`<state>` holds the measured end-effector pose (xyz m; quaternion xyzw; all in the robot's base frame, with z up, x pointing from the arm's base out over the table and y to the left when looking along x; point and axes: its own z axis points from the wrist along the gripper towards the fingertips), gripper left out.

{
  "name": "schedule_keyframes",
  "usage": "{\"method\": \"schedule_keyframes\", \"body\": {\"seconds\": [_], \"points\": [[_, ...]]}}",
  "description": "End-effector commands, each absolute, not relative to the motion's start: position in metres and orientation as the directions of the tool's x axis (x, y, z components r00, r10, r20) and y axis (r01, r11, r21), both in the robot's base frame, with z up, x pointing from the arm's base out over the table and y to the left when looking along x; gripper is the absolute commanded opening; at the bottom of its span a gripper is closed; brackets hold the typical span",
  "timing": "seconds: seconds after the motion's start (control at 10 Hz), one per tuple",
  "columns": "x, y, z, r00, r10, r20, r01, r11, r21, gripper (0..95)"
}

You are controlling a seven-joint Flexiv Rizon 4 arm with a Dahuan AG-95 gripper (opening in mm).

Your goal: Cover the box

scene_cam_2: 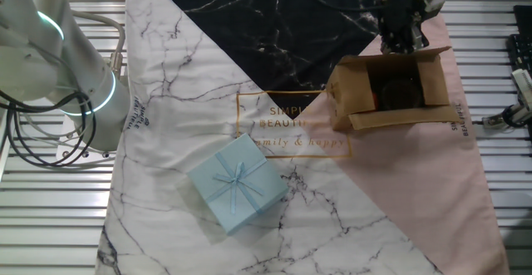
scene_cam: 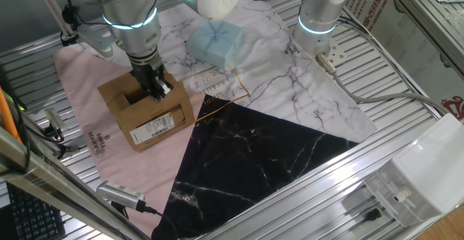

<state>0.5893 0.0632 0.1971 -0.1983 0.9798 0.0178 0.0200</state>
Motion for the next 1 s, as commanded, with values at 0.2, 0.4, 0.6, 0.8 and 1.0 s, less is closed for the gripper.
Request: {"method": "schedule_keyframes", "body": {"seconds": [0.2,0.4,0.6,0.8,1.0], "points": [[0.5877,0.0653,0.2015,-0.923,-0.383,-0.044,-0.384,0.923,0.026,0.0],[0.5872,0.0652,0.2026,-0.923,-0.382,-0.044,-0.384,0.923,0.028,0.0],[0.5877,0.0647,0.2048,-0.922,-0.386,-0.043,-0.387,0.922,0.028,0.0],[0.5879,0.0635,0.2072,-0.922,-0.386,-0.043,-0.387,0.921,0.034,0.0],[0.5879,0.0622,0.2077,-0.921,-0.387,-0.042,-0.389,0.921,0.034,0.0]]}}
